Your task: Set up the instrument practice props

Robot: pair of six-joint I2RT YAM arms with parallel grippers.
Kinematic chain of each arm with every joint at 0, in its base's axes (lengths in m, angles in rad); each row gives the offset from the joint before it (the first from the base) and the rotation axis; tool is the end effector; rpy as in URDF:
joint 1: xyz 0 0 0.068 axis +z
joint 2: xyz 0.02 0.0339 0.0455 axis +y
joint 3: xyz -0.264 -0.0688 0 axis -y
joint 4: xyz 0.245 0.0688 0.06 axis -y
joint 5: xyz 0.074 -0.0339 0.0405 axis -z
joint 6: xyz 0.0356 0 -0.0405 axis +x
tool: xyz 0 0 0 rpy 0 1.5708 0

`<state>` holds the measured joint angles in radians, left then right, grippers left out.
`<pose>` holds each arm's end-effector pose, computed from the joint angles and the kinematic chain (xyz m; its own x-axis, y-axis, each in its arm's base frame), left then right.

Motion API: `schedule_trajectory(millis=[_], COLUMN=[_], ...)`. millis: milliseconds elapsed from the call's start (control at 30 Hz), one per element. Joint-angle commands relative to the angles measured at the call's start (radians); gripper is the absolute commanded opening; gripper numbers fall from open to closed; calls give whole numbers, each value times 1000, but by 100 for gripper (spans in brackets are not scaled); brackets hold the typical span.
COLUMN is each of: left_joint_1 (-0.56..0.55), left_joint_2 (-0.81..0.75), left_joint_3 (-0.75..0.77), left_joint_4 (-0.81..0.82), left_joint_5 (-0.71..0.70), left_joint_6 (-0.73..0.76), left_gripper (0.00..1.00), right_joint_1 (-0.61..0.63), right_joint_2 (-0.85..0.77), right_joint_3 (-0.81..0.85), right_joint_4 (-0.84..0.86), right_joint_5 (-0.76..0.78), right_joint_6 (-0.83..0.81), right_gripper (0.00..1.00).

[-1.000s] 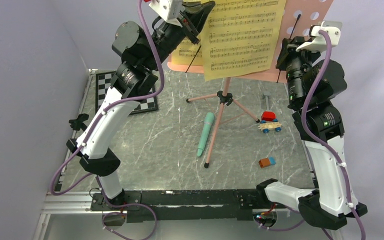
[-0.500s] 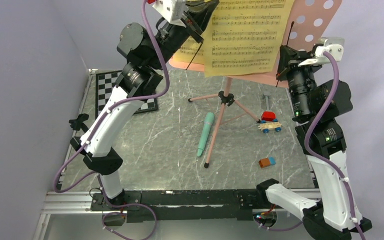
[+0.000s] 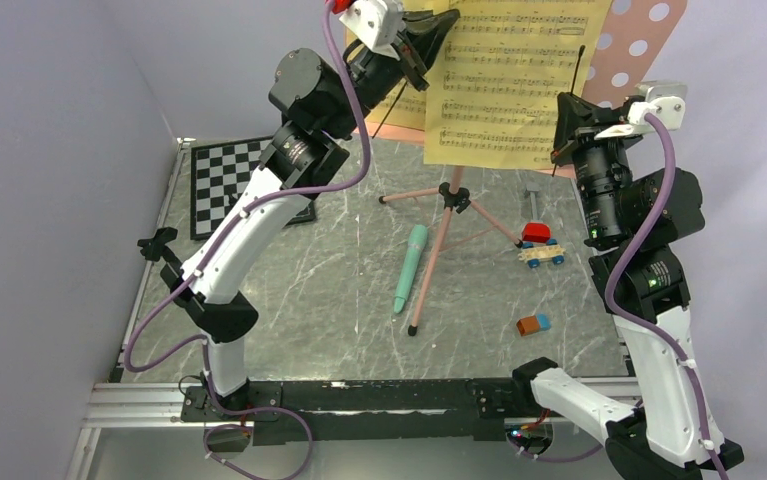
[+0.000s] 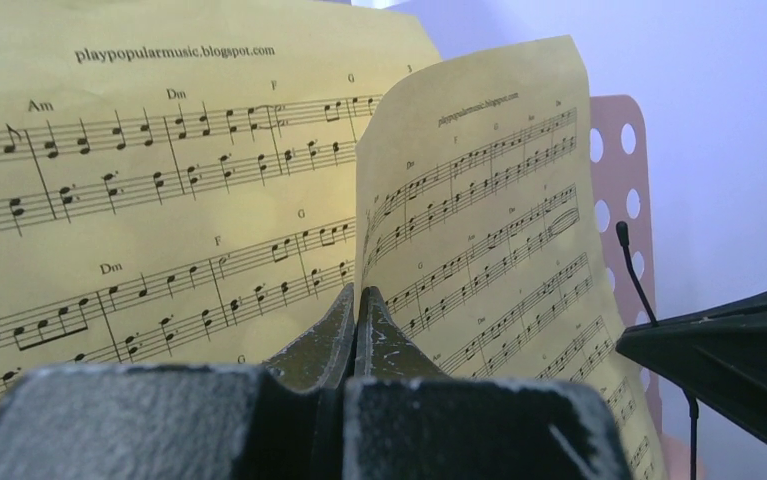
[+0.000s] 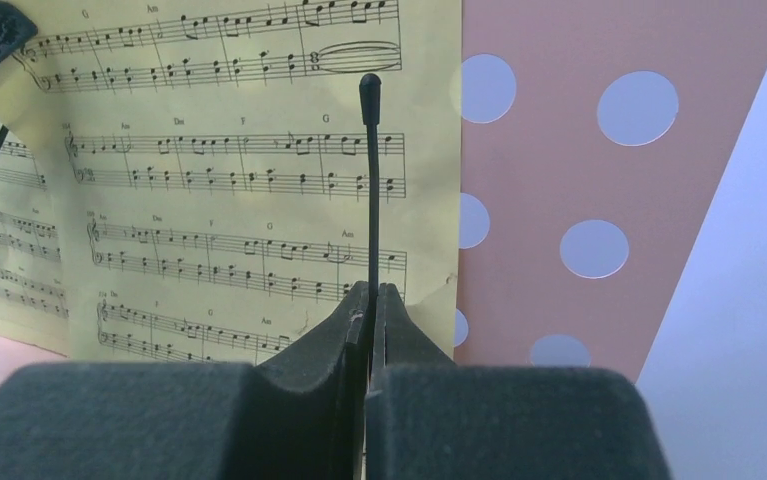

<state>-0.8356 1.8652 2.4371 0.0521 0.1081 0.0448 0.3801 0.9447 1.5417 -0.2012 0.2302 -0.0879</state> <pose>0.2379 -0.2688 0.6131 0.4272 -0.4060 -0.8079 0.7777 0.6207 0.0993 0.1279 0.0423 0.5567 0.3712 0.0563 -0.9269 -0.1337 0.9910 0.0066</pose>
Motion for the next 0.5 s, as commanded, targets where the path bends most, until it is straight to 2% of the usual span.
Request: schedule_trajectory(millis=[0, 467], left_joint_1=[-10, -51], left_joint_2=[5, 46], left_joint_3=[52, 65], left_joint_4=[100, 181], left_joint_5=[25, 109], left_joint_6=[-16, -6], left_gripper=[0, 0], right_joint_1=[-1, -1], right_joint_2=[-12, -42], right_joint_3=[-9, -53], right_joint_4=[2, 16], right_joint_5=[-54, -129], right_joint_6=[-3, 2], right_gripper=[2, 1])
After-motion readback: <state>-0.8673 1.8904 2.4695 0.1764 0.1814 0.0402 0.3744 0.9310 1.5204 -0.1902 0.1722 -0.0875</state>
